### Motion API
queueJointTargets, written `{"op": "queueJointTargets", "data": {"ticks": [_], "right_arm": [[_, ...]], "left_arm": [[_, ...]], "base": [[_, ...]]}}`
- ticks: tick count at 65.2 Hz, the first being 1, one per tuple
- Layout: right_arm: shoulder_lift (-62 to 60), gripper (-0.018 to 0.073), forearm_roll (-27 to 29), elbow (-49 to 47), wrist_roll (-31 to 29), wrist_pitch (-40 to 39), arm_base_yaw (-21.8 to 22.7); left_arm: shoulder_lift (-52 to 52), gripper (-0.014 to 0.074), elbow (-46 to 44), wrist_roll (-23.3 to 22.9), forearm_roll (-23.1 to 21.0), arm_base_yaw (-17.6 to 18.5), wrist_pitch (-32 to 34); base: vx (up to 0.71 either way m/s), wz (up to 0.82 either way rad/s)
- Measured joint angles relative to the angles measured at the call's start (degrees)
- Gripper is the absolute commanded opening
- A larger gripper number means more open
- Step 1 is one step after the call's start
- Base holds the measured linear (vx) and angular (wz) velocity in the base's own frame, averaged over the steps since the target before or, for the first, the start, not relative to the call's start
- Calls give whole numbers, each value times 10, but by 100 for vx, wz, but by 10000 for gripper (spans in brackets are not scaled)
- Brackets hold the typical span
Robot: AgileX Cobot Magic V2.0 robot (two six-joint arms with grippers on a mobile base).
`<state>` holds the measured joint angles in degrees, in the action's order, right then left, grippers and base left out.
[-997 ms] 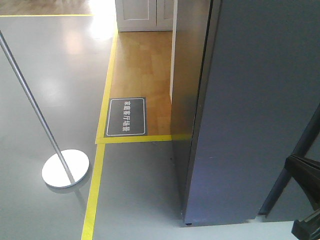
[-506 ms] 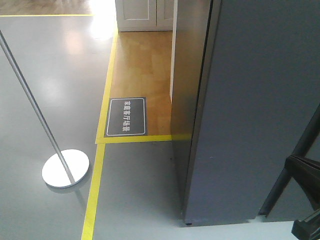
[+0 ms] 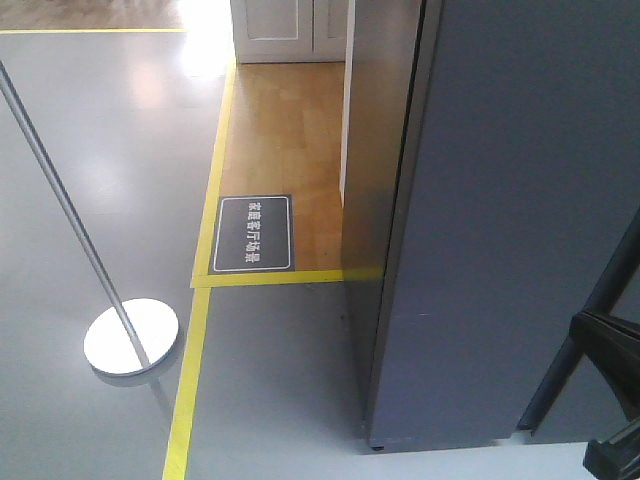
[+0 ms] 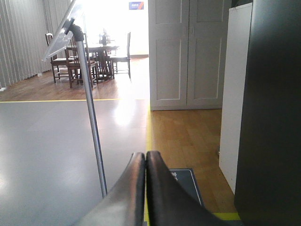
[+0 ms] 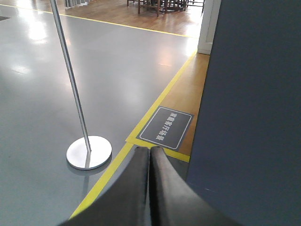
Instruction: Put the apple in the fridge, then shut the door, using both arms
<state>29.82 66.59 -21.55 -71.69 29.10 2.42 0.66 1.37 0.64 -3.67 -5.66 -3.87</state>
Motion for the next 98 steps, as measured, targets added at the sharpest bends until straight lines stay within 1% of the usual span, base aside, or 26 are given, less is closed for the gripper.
{"op": "queueJointTargets", "data": {"ticks": [29, 36, 44, 51, 57, 64, 65, 71, 72, 74, 81, 86, 91, 98], "right_arm": [[-1, -3, -5, 0, 0, 0, 0], [-19, -3, -37, 0, 19, 1, -1], [-44, -3, -107, 0, 72, -1, -14], [-55, -3, -179, 10, 149, -14, -28], [-68, -3, -236, 38, 236, -57, -42], [-96, -3, -302, 83, 356, -130, -59], [-100, -3, -312, 89, 382, -139, -61], [-129, -3, -394, 119, 485, -183, -63], [-133, -3, -408, 123, 510, -187, -63], [-141, -3, -444, 130, 542, -197, -63], [-170, -3, -546, 154, 654, -213, -63], [-192, -3, -601, 173, 717, -220, -63], [-218, -3, -643, 194, 761, -223, -63], [-252, -3, -663, 223, 788, -230, -63]], "left_arm": [[0, -6, 0, 0, 0, 0, 0], [0, -6, 0, 0, 0, 0, 0], [0, -6, 0, 0, 0, 0, 0], [0, -6, 0, 0, 0, 0, 0], [0, -6, 0, 0, 0, 0, 0], [0, -6, 0, 0, 0, 0, 0], [0, -6, 0, 0, 0, 0, 0], [0, -6, 0, 0, 0, 0, 0], [0, -6, 0, 0, 0, 0, 0], [0, -6, 0, 0, 0, 0, 0], [0, -6, 0, 0, 0, 0, 0], [0, -6, 0, 0, 0, 0, 0], [0, -6, 0, 0, 0, 0, 0], [0, -6, 0, 0, 0, 0, 0]], "base": [[0, 0], [0, 0], [0, 0], [0, 0], [0, 0], [0, 0], [0, 0], [0, 0], [0, 0], [0, 0], [0, 0], [0, 0], [0, 0], [0, 0]]}}
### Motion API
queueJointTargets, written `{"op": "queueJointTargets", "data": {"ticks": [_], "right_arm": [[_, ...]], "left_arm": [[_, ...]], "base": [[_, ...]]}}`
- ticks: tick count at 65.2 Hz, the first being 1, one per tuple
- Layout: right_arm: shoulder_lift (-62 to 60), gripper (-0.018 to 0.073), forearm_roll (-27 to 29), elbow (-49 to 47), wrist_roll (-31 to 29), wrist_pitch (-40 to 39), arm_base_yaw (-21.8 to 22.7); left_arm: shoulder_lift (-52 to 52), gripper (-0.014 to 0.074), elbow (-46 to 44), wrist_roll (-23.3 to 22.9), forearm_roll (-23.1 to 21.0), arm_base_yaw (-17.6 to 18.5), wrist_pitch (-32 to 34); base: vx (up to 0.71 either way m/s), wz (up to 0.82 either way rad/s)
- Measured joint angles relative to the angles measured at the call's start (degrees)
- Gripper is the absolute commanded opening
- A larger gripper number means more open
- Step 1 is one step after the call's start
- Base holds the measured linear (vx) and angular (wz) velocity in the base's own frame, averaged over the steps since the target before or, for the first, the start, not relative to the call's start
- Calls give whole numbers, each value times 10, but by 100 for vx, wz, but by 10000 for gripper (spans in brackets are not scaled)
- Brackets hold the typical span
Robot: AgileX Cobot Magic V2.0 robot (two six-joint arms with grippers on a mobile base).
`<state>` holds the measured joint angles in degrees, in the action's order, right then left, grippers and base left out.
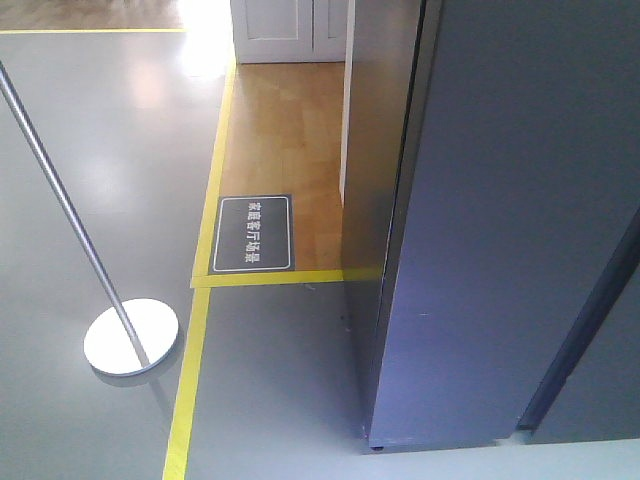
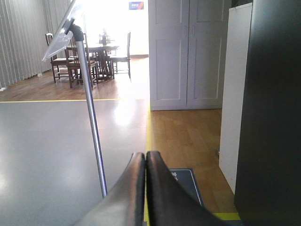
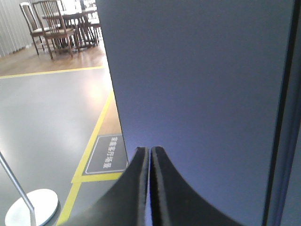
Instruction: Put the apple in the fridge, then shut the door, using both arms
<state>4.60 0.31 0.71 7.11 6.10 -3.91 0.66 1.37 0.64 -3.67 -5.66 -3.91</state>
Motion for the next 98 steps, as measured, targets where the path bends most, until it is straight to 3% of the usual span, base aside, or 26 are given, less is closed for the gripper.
{"op": "queueJointTargets", "data": {"ticks": [42, 98], "right_arm": [[-53, -3, -9, 10, -21, -61, 0], [-53, -3, -11, 10, -23, -61, 0]], "left_arm": [[0, -6, 0, 0, 0, 0, -2], [0, -6, 0, 0, 0, 0, -2]], "base": [[0, 0], [0, 0]]}}
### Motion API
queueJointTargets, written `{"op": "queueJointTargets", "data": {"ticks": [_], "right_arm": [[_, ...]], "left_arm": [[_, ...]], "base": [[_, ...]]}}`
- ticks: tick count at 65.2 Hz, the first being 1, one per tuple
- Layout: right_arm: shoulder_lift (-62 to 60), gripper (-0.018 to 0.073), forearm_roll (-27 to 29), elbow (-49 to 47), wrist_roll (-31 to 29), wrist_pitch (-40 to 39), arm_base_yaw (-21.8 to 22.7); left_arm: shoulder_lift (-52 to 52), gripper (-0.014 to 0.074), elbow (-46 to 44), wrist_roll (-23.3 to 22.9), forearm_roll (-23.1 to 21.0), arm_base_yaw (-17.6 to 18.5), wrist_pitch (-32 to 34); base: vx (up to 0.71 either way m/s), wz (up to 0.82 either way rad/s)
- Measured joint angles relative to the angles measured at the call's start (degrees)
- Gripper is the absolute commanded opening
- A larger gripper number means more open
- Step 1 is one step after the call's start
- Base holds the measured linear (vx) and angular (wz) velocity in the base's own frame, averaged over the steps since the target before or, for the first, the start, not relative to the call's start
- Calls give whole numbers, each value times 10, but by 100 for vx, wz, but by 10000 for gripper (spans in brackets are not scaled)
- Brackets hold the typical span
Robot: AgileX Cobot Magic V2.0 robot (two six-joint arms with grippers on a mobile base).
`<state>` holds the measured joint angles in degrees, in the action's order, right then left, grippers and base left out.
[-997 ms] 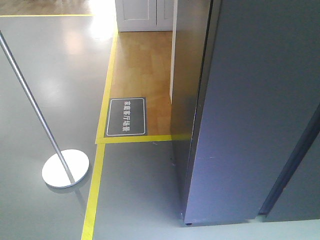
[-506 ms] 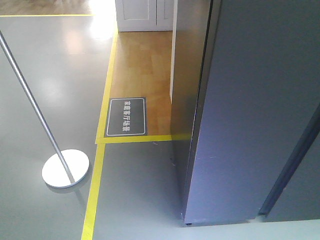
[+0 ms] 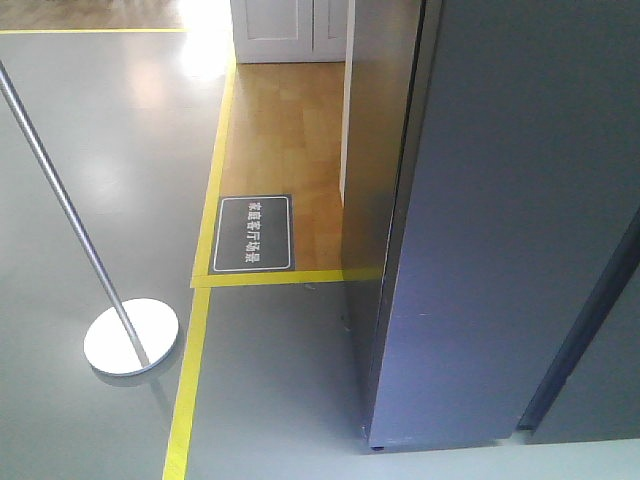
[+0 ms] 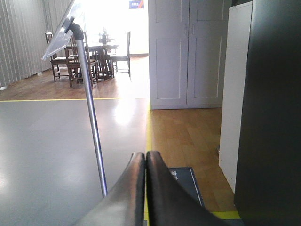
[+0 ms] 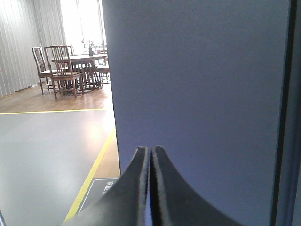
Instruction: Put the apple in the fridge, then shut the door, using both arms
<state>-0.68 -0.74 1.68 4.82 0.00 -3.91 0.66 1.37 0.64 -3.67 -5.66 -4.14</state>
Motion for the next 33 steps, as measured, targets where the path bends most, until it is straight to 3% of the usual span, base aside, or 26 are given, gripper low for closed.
{"op": "queueJointTargets", "data": {"ticks": [33], "right_arm": [[0, -3, 0, 0, 0, 0, 0]], "left_arm": [[0, -6, 0, 0, 0, 0, 0]], "base": [[0, 0]]}}
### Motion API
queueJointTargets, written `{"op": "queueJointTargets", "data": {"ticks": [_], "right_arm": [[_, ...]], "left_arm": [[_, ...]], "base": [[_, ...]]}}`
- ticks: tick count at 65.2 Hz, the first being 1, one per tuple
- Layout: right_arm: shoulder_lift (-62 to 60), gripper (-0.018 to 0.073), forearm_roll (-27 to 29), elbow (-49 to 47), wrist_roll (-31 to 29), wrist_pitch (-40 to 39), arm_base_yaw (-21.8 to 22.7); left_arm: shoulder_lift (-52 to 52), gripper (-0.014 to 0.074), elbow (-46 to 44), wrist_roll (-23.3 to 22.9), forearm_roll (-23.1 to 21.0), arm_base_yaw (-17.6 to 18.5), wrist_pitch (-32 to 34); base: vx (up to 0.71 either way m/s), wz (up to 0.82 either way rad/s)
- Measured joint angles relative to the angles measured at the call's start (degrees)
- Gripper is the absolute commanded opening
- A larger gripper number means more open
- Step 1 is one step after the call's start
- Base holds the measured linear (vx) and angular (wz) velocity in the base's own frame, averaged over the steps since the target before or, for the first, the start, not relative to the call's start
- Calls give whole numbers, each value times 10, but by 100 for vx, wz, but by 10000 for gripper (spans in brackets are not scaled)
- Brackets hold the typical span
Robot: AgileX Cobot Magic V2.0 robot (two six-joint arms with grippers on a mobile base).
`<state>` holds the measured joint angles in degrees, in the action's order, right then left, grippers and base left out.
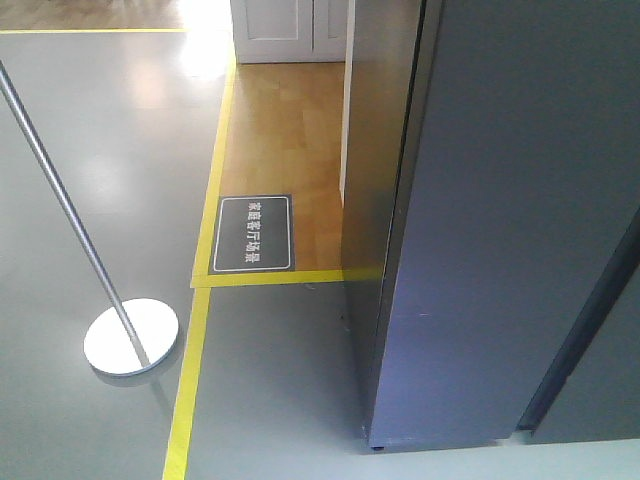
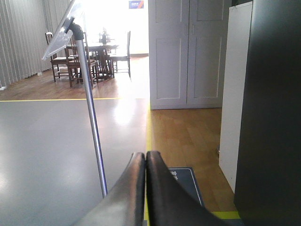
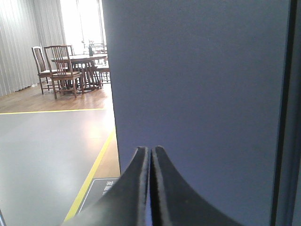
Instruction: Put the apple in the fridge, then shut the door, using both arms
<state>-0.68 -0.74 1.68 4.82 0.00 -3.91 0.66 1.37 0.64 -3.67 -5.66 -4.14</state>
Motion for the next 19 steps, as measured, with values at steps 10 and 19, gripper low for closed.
{"op": "queueJointTargets", "data": {"ticks": [10, 19], "right_arm": [[0, -3, 0, 0, 0, 0, 0], [0, -3, 0, 0, 0, 0, 0]], "left_arm": [[0, -6, 0, 0, 0, 0, 0], [0, -6, 0, 0, 0, 0, 0]], "base": [[0, 0], [0, 0]]}}
